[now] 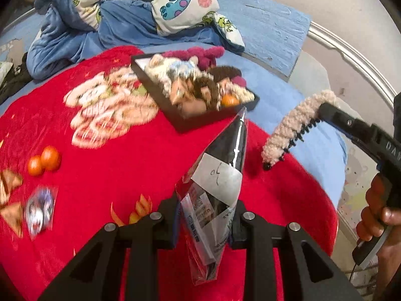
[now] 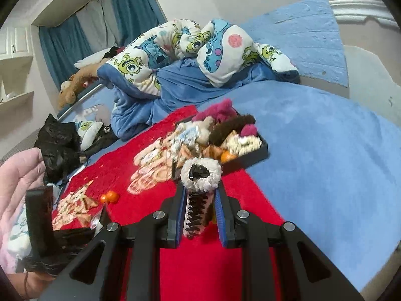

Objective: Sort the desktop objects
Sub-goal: 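Carry the plastic package and white scrunchie over the black tray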

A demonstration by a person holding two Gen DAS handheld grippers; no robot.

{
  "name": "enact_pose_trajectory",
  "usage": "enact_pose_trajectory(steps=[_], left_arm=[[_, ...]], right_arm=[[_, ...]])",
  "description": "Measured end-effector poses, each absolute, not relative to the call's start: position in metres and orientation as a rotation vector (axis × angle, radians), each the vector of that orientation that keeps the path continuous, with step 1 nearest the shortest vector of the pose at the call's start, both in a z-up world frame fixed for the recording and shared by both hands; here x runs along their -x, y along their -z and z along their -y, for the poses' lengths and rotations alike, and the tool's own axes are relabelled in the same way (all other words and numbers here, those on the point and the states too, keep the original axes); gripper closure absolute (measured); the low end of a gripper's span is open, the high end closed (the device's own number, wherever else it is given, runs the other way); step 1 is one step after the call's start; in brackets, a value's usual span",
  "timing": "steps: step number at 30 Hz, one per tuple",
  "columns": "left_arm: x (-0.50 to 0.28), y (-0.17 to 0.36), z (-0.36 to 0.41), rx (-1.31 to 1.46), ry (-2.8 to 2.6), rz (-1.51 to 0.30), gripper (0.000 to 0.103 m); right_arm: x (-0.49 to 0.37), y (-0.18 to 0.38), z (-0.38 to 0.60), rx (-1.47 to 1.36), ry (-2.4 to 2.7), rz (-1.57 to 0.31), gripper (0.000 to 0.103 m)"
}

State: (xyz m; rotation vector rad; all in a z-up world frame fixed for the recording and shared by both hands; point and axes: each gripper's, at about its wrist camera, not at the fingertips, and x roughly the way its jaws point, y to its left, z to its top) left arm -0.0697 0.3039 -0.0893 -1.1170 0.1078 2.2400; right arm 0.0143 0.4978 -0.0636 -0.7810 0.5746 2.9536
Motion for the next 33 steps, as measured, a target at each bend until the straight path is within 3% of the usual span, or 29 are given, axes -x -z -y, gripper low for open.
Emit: enact_pose_trajectory(steps=[18,28,33], left_arm=[[0.200,0.034,-0.430,0.929,-2.314,-0.093,0.074],[0.247,0.053,-0.468,0.974,-2.303,-0.142,0.074],[0.260,0.070,-0.479,1.013,-2.293,-0.163,0.074]], right_arm=[[0.104,0.051,-0.567,0.716,-3.045,-0.529,0.082],[0.156,0.076,-0.577,0.854,-3.055,-0.477,0.082],[0.161,0.085,-0.587,0.836,-3.060,-0.551,0.082]])
